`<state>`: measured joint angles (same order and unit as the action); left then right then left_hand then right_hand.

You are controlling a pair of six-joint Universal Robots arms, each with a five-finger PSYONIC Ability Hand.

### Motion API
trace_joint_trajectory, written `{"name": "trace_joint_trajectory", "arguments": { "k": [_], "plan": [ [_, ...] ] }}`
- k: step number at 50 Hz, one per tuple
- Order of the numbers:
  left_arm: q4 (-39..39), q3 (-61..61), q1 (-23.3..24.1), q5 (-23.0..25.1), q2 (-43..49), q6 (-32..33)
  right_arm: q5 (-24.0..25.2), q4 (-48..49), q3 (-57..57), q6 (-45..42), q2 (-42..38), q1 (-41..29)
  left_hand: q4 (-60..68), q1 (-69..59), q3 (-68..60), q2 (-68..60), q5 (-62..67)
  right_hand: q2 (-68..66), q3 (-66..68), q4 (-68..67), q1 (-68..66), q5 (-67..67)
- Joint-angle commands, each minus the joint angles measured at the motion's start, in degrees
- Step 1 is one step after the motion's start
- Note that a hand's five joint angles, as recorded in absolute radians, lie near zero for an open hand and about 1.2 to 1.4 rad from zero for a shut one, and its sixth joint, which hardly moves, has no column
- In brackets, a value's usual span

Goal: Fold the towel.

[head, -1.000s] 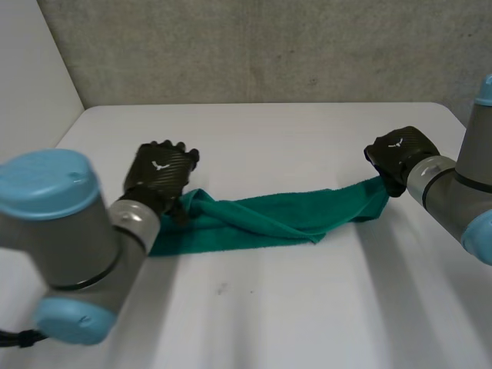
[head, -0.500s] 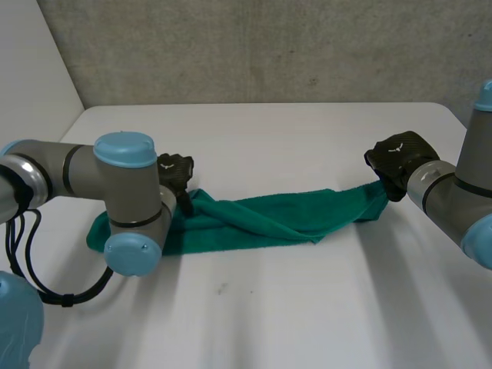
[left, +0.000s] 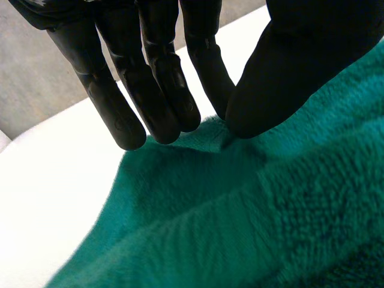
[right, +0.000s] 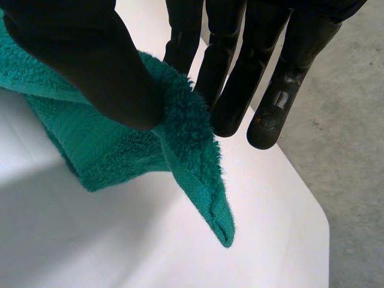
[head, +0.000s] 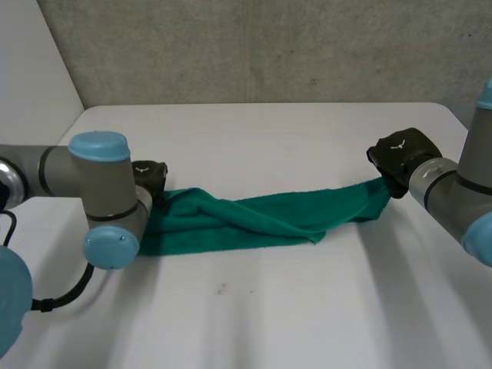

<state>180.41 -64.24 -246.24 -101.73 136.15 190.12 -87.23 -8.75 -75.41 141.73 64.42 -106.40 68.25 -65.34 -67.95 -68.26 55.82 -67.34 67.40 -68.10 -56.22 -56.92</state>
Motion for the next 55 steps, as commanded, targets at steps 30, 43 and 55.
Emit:
{"name": "trace_joint_trajectory", "arguments": {
  "k": [30, 43, 55],
  "plan": [
    [12.93, -28.06, -5.68, 15.07, -34.32, 7.1, 3.03, -6.74, 1.75, -6.74, 19.87, 1.38, -49.63, 46.71, 49.33, 49.63, -47.19, -12.66, 12.6, -11.9, -23.78, -13.08],
    [13.92, -3.87, 1.64, 18.06, -7.3, 7.19, 7.59, -4.26, 2.72, -3.13, 26.97, -6.44, -48.62, 45.7, 48.32, 48.62, -46.18, -12.66, 12.6, -11.9, -23.78, -13.08],
    [7.07, 2.28, 3.13, 41.95, 2.1, 5.35, 9.97, 0.92, 5.18, -2.78, 34.98, -9.0, -48.29, 45.37, 47.98, 48.29, -45.85, -12.66, 12.6, -11.9, -23.78, -13.08]
  ]
}}
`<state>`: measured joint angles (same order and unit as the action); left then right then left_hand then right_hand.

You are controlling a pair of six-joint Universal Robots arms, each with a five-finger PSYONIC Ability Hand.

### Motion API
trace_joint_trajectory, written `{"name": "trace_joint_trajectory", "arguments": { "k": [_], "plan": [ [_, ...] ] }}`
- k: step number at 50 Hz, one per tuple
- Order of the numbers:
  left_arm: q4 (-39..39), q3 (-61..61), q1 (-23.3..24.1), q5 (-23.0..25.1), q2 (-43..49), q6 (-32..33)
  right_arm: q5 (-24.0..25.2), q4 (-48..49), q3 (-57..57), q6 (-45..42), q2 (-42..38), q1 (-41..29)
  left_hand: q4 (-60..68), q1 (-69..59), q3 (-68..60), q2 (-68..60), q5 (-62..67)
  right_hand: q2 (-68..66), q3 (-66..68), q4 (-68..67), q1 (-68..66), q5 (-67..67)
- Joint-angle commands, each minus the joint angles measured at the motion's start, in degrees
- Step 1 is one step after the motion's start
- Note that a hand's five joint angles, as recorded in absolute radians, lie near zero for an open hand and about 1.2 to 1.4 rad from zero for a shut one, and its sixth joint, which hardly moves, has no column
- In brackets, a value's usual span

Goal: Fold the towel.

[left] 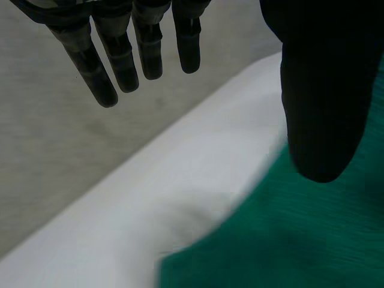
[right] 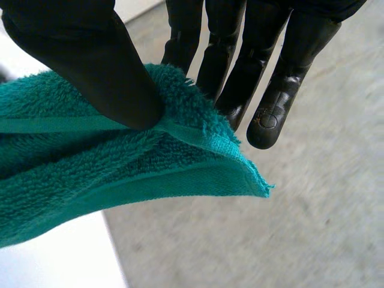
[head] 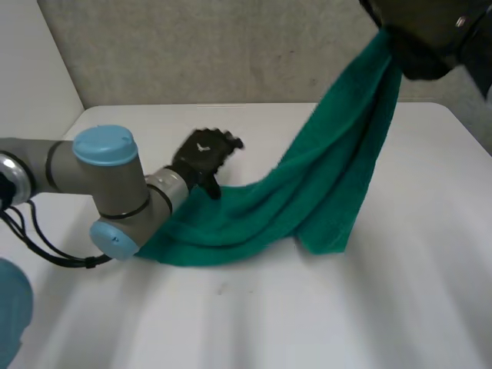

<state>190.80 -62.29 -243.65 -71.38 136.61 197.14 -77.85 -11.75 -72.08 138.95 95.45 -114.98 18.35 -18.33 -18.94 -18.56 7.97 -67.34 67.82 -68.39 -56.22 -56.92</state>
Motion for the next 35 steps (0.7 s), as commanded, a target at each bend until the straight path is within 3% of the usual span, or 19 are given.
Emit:
{"name": "trace_joint_trajectory", "arguments": {
  "k": [1, 5, 7, 8, 9, 11, 12, 16, 18, 28, 33, 34, 35],
  "plan": [
    [-3.5, 0.42, 0.63, 12.05, 1.73, -2.02, 0.51, 4.37, 2.2, 0.0, 4.3, -0.42, 2.12, -2.14, -1.53, -1.91, 2.51, -12.66, 12.18, -11.61, -23.78, -13.08],
    [-4.03, 1.73, 0.63, 12.59, 2.61, -2.9, 0.15, 4.9, 4.49, 0.0, 4.66, -0.25, 14.86, -14.88, -14.27, -14.65, 15.25, -12.66, 12.18, -11.61, -23.78, -13.08],
    [-4.03, 2.44, 0.63, 12.06, 3.31, -2.9, -0.02, 4.81, 5.19, 0.0, 4.66, -0.16, 33.97, -33.99, -33.38, -33.76, 34.36, -12.66, 12.18, -11.61, -23.78, -13.08],
    [-3.77, 3.4, 0.63, 11.01, 3.93, -2.99, -0.11, 4.81, 5.19, 0.0, 4.57, -0.07, 59.89, -59.92, -59.31, -59.69, 60.28, -12.66, 12.18, -11.61, -23.78, -13.08],
    [-3.51, 3.84, 0.54, 9.96, 4.11, -2.99, -0.11, 4.81, 5.19, 0.0, 4.57, 0.02, 61.63, -61.65, -61.04, -61.42, 62.02, -12.66, 12.18, -11.61, -23.78, -13.08],
    [-3.07, 4.55, 0.54, 6.37, 4.2, -2.99, -0.37, 4.55, 4.76, -0.09, 4.4, 0.37, 61.65, -61.67, -61.06, -61.44, 62.03, -12.66, 12.18, -11.61, -23.78, -13.08],
    [-2.11, 5.07, 0.54, 0.78, 3.93, -2.82, -0.37, 4.55, 4.41, -0.09, 4.22, 0.46, 61.65, -61.67, -61.06, -61.44, 62.03, -12.66, 12.18, -11.61, -23.78, -13.08],
    [3.5, 4.9, 0.28, -13.29, 1.49, -2.73, -0.64, 3.76, 2.12, -0.09, 3.08, 0.72, 61.65, -61.67, -61.06, -61.44, 62.03, -12.66, 12.18, -11.61, -23.78, -13.08],
    [5.36, 4.38, -0.07, -15.88, -0.45, -2.73, -0.72, 3.32, 1.42, -0.09, 1.68, 0.9, 61.65, -61.67, -61.06, -61.44, 62.03, -12.66, 12.18, -11.61, -23.78, -13.08],
    [7.66, -9.68, -7.45, -16.07, -16.28, -3.08, -2.66, 2.52, -0.96, -0.26, -6.15, 5.11, 61.65, -61.67, -61.06, -61.44, 62.03, -12.66, 12.18, -11.61, -23.78, -13.08],
    [8.18, -12.76, -7.02, -11.07, -17.07, -4.66, -2.57, 2.79, 0.01, 0.09, -6.33, 4.5, 61.65, -61.67, -61.06, -61.44, 62.03, -12.66, 12.18, -11.61, -23.78, -13.08],
    [8.1, -12.94, -6.93, -9.84, -16.99, -5.18, -2.57, 2.96, 0.7, 0.0, -6.15, 4.33, 59.84, -59.86, -59.25, -59.63, 60.23, -12.66, 12.18, -11.61, -23.78, -13.08],
    [7.92, -13.03, -6.75, -7.13, -16.38, -6.23, -2.57, 3.05, 1.15, -0.09, -6.06, 4.15, 34.17, -34.2, -33.59, -33.97, 34.56, -12.66, 12.18, -11.61, -23.78, -13.08]
  ]
}}
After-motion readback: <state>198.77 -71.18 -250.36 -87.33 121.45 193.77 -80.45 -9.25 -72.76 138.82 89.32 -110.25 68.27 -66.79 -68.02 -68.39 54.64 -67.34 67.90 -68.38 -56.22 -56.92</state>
